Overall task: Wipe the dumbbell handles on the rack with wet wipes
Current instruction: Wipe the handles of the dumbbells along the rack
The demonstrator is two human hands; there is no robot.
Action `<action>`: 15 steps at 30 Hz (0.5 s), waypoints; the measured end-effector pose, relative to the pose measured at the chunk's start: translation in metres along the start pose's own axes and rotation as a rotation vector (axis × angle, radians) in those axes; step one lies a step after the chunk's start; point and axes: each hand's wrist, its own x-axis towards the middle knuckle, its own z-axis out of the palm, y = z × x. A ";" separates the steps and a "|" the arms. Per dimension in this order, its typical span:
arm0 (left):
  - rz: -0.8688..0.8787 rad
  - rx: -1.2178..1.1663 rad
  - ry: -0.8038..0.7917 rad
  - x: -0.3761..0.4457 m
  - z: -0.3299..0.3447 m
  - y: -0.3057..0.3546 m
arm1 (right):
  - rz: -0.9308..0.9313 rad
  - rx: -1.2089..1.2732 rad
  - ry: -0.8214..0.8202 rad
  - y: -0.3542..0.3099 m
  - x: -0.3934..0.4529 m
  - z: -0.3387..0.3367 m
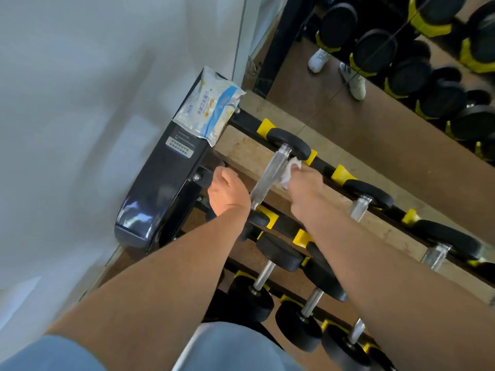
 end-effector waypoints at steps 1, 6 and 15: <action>0.006 0.026 -0.009 0.001 0.000 0.000 | -0.102 -0.118 0.002 0.002 -0.008 0.010; 0.001 0.104 -0.031 0.002 0.000 0.003 | -0.351 -0.542 -0.163 0.060 -0.057 0.022; 0.027 0.096 -0.055 0.000 -0.003 0.004 | -0.255 -0.314 -0.017 0.009 -0.017 0.026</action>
